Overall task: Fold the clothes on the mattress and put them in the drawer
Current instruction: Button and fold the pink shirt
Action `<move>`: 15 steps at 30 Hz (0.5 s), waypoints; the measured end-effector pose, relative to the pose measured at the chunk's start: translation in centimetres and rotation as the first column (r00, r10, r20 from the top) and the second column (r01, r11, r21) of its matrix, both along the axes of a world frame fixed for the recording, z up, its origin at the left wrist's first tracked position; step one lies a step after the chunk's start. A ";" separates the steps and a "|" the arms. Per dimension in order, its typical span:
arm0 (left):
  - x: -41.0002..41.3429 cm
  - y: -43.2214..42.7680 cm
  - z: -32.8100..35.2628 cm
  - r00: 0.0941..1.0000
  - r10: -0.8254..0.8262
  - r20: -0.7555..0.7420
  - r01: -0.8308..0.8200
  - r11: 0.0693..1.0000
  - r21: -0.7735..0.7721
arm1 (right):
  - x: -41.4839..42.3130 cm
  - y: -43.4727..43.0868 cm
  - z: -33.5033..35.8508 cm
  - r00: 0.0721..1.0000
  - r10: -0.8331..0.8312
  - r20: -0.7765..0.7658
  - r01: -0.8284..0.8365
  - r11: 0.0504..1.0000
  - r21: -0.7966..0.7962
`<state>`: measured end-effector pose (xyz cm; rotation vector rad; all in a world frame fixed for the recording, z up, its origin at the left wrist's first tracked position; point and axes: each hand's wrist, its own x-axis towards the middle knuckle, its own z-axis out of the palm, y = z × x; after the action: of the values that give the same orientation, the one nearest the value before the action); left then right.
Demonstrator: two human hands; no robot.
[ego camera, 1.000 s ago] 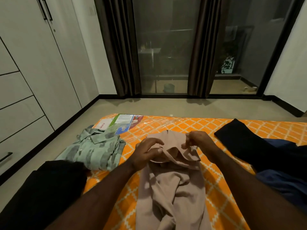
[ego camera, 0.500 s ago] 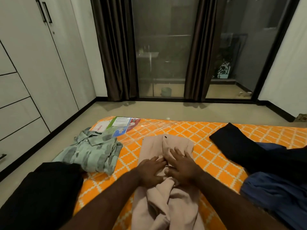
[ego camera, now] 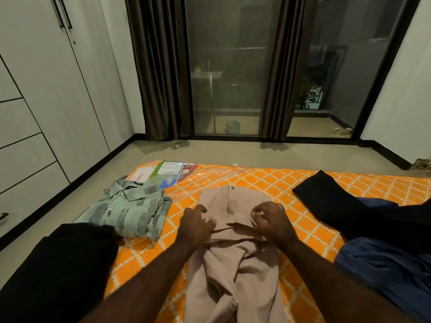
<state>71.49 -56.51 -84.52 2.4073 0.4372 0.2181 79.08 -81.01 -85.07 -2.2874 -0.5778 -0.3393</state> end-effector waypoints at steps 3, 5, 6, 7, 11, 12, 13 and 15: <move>0.1 -0.1 -0.5 0.982 0.121 -0.143 -0.120 0.993 0.014 | -0.6 -1.0 -1.0 0.985 0.053 -0.166 -0.077 0.988 -0.137; 0.3 -0.4 -0.3 0.975 0.147 -0.167 -0.169 0.978 -0.122 | -1.1 -1.4 -1.2 0.953 0.066 -0.297 -0.129 0.972 -0.198; 0.5 -0.5 -0.1 0.975 0.155 -0.157 -0.188 0.957 -0.221 | -1.3 -1.5 -1.1 0.939 0.056 -0.338 -0.130 0.971 -0.199; 0.8 -0.6 0.0 0.975 0.167 -0.149 -0.206 0.930 -0.304 | -1.2 -1.5 -1.1 0.931 0.048 -0.361 -0.123 0.975 -0.187; 1.1 -0.4 0.6 0.960 0.228 -0.165 -0.280 0.826 -0.488 | -1.0 -1.4 -0.2 0.900 0.071 -0.430 -0.097 0.995 -0.039; 1.1 -0.4 0.9 0.960 0.228 -0.165 -0.280 0.827 -0.488 | -1.2 -1.0 0.7 0.899 0.084 -0.430 -0.058 0.996 0.074; 1.1 -0.3 1.2 0.960 0.227 -0.162 -0.277 0.852 -0.444 | -1.3 -0.6 1.5 0.902 0.075 -0.425 0.008 0.982 0.190; 1.1 -0.1 1.6 0.965 0.219 -0.141 -0.251 0.926 -0.282 | -0.4 -0.1 2.1 0.861 -0.050 -0.507 0.223 0.932 0.286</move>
<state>72.63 -56.57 -82.91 2.0738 0.7559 0.1182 78.69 -81.07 -82.97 -1.9721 -0.0790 0.0856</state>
